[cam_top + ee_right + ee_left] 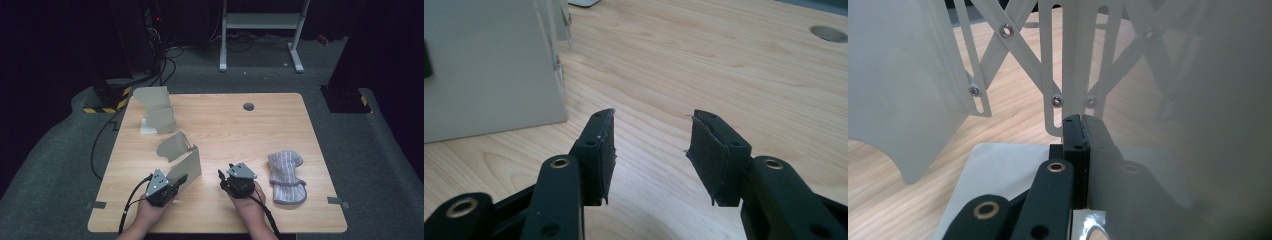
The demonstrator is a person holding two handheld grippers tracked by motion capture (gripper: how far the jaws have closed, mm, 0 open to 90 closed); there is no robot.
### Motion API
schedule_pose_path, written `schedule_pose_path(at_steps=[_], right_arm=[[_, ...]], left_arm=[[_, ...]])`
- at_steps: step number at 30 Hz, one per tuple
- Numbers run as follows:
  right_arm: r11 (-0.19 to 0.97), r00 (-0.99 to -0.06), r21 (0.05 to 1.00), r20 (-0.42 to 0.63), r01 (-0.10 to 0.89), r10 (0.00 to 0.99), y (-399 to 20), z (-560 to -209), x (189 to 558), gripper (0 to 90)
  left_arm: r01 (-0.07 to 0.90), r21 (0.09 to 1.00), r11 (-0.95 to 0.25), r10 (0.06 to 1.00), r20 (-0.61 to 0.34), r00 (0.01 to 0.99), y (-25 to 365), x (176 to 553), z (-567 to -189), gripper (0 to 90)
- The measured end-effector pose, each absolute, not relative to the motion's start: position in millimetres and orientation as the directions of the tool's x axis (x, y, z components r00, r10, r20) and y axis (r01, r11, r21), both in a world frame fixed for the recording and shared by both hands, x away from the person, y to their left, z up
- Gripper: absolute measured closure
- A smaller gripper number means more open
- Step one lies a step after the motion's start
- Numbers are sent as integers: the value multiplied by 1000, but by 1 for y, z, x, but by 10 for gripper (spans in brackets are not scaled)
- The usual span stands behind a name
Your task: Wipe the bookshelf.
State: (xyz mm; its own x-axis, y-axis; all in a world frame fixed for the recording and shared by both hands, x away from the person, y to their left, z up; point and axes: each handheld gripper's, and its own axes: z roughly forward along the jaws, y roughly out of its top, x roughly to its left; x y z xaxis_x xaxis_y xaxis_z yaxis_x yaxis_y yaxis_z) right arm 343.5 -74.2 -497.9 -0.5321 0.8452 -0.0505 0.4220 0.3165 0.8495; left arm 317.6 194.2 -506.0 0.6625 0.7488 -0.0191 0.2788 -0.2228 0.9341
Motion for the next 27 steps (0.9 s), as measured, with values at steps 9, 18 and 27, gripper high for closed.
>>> schedule_pose_path(at_steps=[9, 18, 27], right_arm=[[296, -486, 846, -51, 443, 873, -93, -500, 331, 524], [313, -509, 841, -52, 442, 859, -84, -501, 335, 520], [340, -547, 838, -60, 428, 835, -69, -503, 343, 519]], left_arm=[[290, 934, -209, 736, -45, 676, 179, 334, -506, 875], [282, 932, -229, 727, -28, 686, 196, 316, -502, 718], [256, 941, -222, 736, -10, 677, 205, 306, -498, 881]])
